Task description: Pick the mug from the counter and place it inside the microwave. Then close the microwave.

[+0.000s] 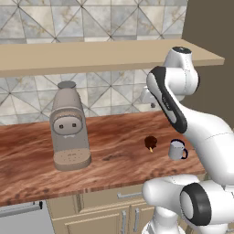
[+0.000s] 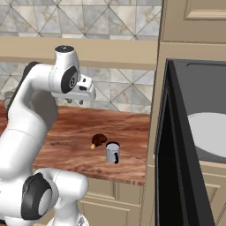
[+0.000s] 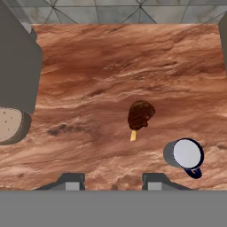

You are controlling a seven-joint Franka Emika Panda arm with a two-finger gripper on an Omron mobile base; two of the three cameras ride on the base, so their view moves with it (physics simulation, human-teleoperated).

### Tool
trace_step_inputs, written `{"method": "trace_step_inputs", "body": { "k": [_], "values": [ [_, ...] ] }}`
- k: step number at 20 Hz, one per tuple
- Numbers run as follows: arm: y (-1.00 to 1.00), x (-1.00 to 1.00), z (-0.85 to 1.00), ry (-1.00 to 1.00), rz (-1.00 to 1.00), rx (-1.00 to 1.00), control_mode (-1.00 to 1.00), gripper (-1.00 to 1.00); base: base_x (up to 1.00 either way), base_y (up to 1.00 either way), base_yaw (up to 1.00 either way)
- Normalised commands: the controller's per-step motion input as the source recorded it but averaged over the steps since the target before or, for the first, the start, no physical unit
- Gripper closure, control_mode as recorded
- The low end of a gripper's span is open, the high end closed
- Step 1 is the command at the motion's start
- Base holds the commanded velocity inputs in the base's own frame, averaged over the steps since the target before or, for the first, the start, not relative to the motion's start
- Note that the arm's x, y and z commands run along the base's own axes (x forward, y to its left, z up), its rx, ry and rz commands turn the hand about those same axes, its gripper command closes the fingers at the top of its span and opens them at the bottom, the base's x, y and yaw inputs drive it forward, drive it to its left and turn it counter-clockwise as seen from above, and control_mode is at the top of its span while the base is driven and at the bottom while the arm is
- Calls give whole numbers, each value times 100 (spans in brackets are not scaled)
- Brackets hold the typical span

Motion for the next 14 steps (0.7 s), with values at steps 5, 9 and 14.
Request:
{"method": "trace_step_inputs", "body": {
  "k": [5, 9, 14],
  "values": [
    [0, 7, 0, -1, 0, 0, -100, -100, 0, 0, 0],
    [0, 3, -8, -1, 0, 0, -100, -100, 0, 0, 0],
    [-1, 2, -35, 1, -9, -1, -100, -100, 0, 0, 0]
  ]
}}
